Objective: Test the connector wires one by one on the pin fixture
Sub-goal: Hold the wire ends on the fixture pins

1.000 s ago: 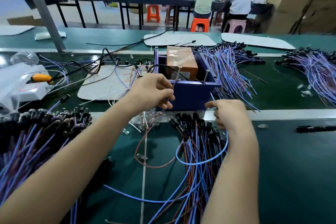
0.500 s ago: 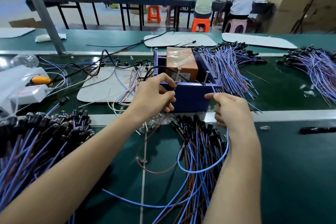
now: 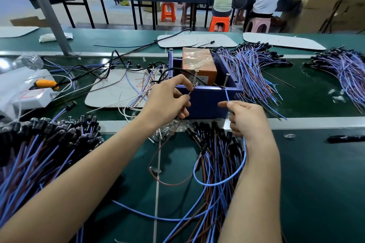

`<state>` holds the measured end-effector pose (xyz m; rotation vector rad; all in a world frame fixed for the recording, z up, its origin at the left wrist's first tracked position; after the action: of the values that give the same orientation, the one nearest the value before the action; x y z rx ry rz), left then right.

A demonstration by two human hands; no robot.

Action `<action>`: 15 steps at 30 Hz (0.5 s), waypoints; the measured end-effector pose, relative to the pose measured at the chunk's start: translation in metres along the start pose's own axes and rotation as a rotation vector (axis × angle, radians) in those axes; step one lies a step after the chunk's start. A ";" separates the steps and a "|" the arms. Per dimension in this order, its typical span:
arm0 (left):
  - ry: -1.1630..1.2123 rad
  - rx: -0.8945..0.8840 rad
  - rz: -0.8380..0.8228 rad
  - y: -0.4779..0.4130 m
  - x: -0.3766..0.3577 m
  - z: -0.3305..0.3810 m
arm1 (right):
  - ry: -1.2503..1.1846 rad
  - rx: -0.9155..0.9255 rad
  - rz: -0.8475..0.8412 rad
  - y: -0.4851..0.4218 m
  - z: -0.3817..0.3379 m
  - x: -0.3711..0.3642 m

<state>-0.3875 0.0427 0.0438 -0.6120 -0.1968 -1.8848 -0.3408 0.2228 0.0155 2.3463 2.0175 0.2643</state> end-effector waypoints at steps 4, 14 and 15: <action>-0.012 -0.001 0.001 0.000 0.000 0.000 | -0.006 -0.003 -0.004 0.001 0.000 0.000; -0.045 0.023 -0.001 0.000 0.002 0.001 | -0.010 -0.006 -0.006 0.002 -0.001 0.000; -0.047 0.024 -0.002 0.000 0.002 0.001 | -0.013 -0.006 -0.007 0.002 -0.001 0.000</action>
<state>-0.3879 0.0416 0.0455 -0.6400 -0.2505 -1.8682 -0.3389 0.2226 0.0169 2.3313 2.0158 0.2540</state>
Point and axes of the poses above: each hand's wrist, its own y-axis away from the middle knuckle, its own x-axis out of the back of the hand, z = x × y, the point moved 4 cm from there along -y, towards the middle knuckle, and after that the axes turned 11 degrees about -z, right-handed, at the moved point
